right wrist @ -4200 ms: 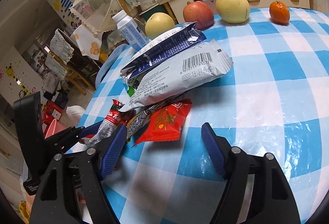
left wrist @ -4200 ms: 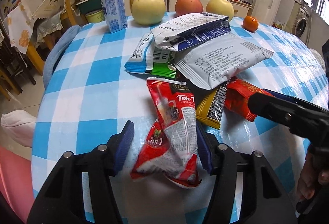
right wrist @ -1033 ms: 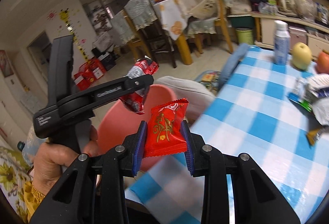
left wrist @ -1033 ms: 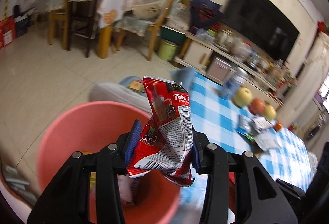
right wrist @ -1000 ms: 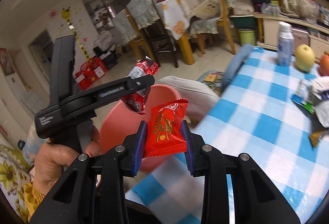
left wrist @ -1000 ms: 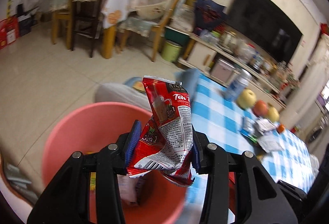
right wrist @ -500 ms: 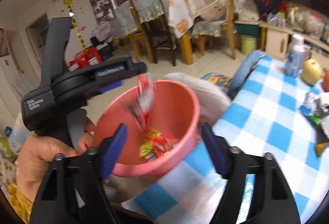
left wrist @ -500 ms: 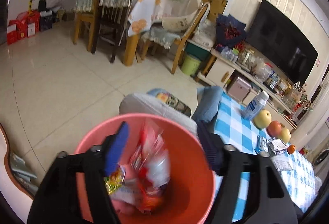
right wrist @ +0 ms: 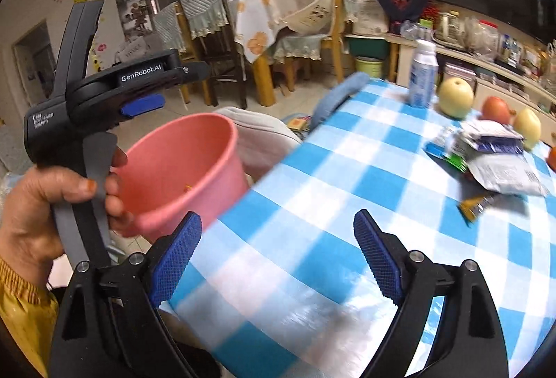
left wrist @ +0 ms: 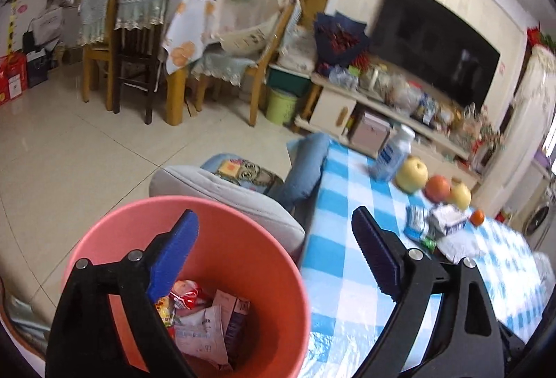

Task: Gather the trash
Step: 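Move both grippers back over the wrappers on the table, then grasp the white barcode snack bag with the right gripper while the left grasps the white printed packet, then carry both white bags to the pink bucket and open both grippers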

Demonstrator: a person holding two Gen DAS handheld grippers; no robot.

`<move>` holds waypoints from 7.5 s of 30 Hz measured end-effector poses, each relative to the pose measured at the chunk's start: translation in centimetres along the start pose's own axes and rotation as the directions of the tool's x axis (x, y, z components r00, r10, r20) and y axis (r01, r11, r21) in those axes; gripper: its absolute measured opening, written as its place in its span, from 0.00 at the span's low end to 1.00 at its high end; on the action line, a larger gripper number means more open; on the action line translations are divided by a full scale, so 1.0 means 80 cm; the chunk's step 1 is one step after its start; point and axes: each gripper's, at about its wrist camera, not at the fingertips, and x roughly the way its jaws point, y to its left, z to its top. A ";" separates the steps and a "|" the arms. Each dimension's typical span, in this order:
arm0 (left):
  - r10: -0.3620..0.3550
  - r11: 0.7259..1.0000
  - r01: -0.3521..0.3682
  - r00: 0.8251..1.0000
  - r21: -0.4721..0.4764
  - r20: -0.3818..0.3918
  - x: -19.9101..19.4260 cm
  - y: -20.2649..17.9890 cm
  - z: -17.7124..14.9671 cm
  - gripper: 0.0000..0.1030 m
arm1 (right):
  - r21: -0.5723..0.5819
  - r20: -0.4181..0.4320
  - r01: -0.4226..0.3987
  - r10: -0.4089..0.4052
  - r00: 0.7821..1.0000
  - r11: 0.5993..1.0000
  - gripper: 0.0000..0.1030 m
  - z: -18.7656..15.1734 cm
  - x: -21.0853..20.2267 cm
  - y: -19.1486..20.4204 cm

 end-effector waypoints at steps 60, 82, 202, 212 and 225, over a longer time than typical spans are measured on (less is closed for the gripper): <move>-0.027 0.884 0.094 0.988 0.457 -0.152 0.082 -0.272 -0.073 0.88 | 0.662 0.131 -0.122 0.045 0.990 0.740 0.88 -0.056 -0.083 -0.330; -0.051 0.829 0.170 0.971 0.532 -0.232 0.098 -0.295 -0.098 0.88 | 0.771 0.248 -0.324 0.210 0.946 0.549 0.44 -0.035 -0.005 -0.427; -0.303 0.951 0.308 0.945 0.026 -0.126 0.020 -0.166 -0.063 0.65 | 0.273 0.136 -0.132 0.098 0.986 0.953 0.16 0.020 -0.106 -0.215; -0.207 0.977 0.208 0.978 -0.055 0.019 -0.027 -0.082 -0.029 0.65 | 0.187 0.125 -0.249 0.228 0.966 0.950 0.16 0.060 -0.079 -0.102; 0.020 0.951 0.012 0.995 -0.310 0.101 -0.063 0.057 -0.011 0.65 | 0.019 0.003 -0.348 0.348 0.937 0.937 0.16 0.103 0.015 0.074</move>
